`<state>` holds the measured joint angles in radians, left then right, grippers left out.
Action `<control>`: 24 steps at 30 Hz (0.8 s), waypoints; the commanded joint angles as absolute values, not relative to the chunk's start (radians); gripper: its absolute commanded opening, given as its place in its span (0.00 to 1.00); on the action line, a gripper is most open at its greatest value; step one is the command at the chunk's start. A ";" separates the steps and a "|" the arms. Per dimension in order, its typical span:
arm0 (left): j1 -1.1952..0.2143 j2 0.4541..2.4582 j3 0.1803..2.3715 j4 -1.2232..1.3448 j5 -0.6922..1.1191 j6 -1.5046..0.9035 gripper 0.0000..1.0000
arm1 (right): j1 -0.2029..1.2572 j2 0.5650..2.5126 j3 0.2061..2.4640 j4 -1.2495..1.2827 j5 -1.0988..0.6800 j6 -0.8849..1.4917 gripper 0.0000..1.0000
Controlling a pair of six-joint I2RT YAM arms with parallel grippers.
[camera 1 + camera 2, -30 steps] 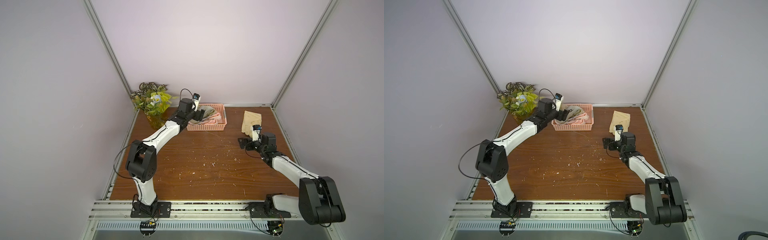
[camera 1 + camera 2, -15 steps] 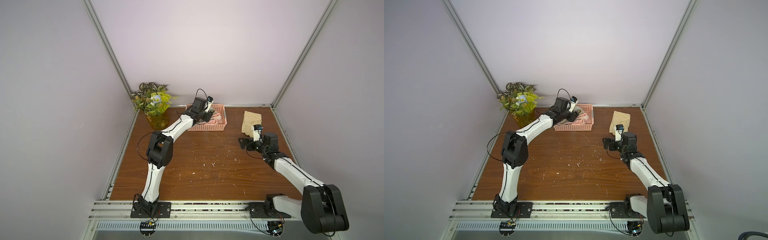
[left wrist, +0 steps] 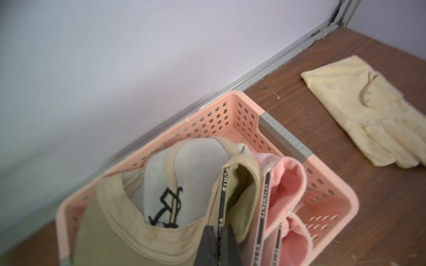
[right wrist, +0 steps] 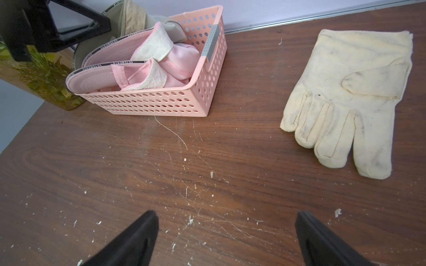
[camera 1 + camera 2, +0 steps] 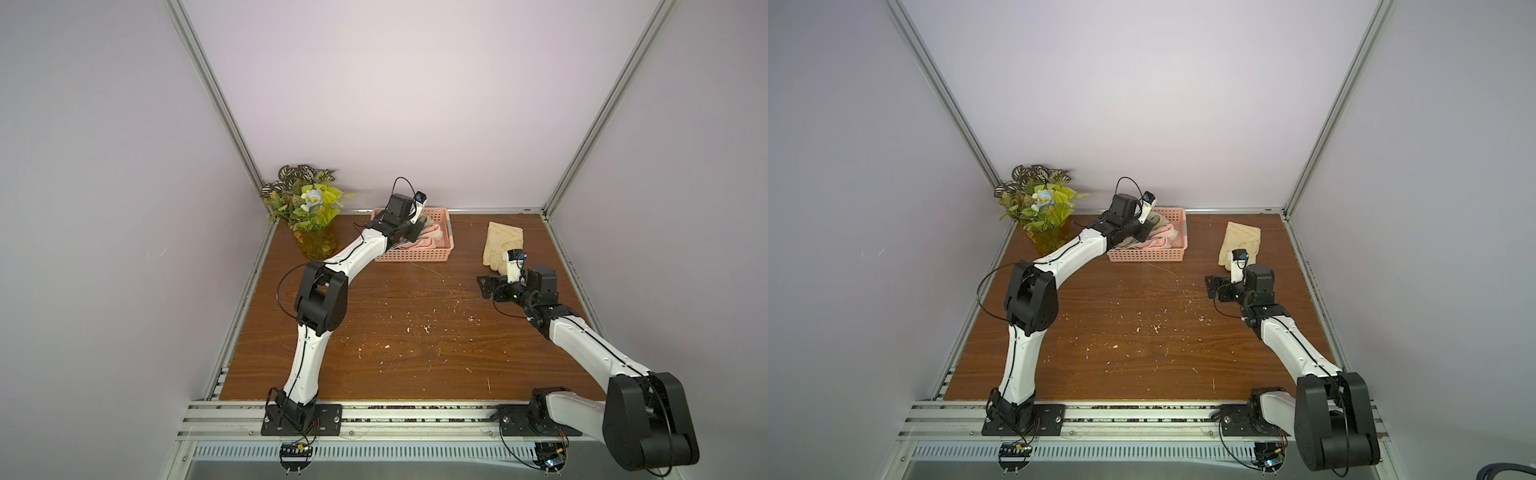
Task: Turn the baseball cap inside out
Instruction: Pick up the baseball cap from the basket.
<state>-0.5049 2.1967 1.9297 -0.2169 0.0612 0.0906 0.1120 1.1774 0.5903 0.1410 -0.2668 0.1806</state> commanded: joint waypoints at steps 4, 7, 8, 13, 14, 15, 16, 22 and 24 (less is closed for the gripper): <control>-0.520 2.141 1.976 -0.194 0.035 0.116 0.00 | 0.119 1.116 0.633 0.132 -0.258 0.194 1.00; -0.526 2.090 1.988 -0.183 0.016 0.132 0.00 | 0.120 1.106 0.651 0.131 -0.257 0.204 0.99; -0.528 2.076 1.993 -0.183 0.010 0.133 0.00 | 0.120 1.105 0.658 0.130 -0.258 0.204 0.99; -0.538 1.989 2.008 -0.187 -0.007 0.127 0.00 | 0.119 1.106 0.720 0.116 -0.291 0.210 1.00; -0.540 1.972 2.005 -0.191 -0.008 0.126 0.00 | 0.119 1.106 0.732 0.112 -0.302 0.209 1.00; -0.543 1.953 2.005 -0.198 -0.007 0.123 0.00 | 0.117 1.106 0.745 0.110 -0.311 0.207 0.99; -0.547 1.934 2.005 -0.209 -0.004 0.118 0.00 | 0.118 1.106 0.761 0.106 -0.347 0.205 0.99; -0.575 1.825 2.006 -0.339 0.099 0.074 0.00 | 0.130 1.086 0.819 0.126 -0.524 0.206 0.97; -0.576 1.788 1.996 -0.385 0.189 0.018 0.00 | 0.144 1.073 0.827 0.148 -0.563 0.205 0.96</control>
